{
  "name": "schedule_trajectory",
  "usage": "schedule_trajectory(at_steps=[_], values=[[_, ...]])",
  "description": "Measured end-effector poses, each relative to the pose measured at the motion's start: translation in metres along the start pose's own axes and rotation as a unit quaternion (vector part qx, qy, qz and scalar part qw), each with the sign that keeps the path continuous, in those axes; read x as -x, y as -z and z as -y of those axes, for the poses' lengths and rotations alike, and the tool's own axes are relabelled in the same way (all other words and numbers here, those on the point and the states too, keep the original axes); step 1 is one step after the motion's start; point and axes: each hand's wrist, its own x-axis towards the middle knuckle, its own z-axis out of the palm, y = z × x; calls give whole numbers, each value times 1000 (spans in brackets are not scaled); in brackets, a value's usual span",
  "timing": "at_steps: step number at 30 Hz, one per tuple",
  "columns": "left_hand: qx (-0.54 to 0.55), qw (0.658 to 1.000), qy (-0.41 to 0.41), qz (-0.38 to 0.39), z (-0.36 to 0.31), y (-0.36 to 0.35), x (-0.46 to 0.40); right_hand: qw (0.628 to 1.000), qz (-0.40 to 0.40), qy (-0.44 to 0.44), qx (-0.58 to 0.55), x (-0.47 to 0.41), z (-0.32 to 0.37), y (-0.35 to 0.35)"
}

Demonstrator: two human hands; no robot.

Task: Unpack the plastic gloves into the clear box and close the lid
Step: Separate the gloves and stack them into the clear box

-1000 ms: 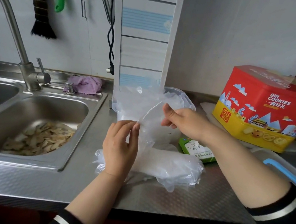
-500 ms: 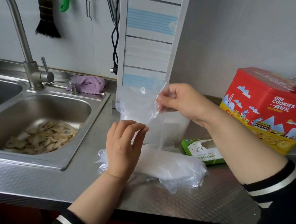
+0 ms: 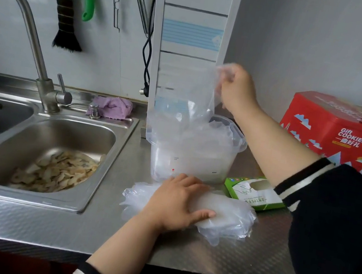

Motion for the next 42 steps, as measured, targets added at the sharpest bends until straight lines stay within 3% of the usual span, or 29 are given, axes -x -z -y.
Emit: schedule_trajectory(at_steps=[4, 10, 14, 19, 22, 27, 29, 31, 33, 35, 37, 39, 42], values=[[-11, 1000, 0, -2, 2, -4, -1, 966, 68, -61, 242, 7, -37, -13], [-10, 997, -28, -74, 5, -6, -3, 892, 146, -56, 425, 18, -50, -16], [-11, 989, -44, -141, 6, -5, -5, 866, 148, -32, 476, 21, -51, -11], [22, 965, 6, -261, 0, 2, -3, 824, 213, -48, 523, 24, -60, -6], [46, 941, 39, -333, -5, 9, -2, 866, 180, -4, 466, 28, -64, 0], [105, 915, 81, -380, -9, 12, -1, 938, 39, 118, 322, 46, -60, 19], [127, 906, 95, -392, -9, 14, -1, 969, 32, 103, 222, 61, -47, 26], [131, 901, 101, -401, -8, 15, 0, 989, 92, 22, 112, 75, -26, 32], [109, 898, 100, -414, -9, 17, 0, 965, 230, -97, 84, 87, -8, 36], [67, 901, 79, -422, -8, 18, 1, 893, 390, -195, 108, 95, 0, 36], [23, 907, 39, -418, -6, 16, 1, 841, 474, -248, 74, 101, -1, 34], [-19, 912, 7, -409, -5, 15, 2, 842, 469, -268, 4, 105, -5, 29], [-75, 911, -16, -406, -6, 14, 1, 885, 403, -233, -35, 105, -13, 18]])
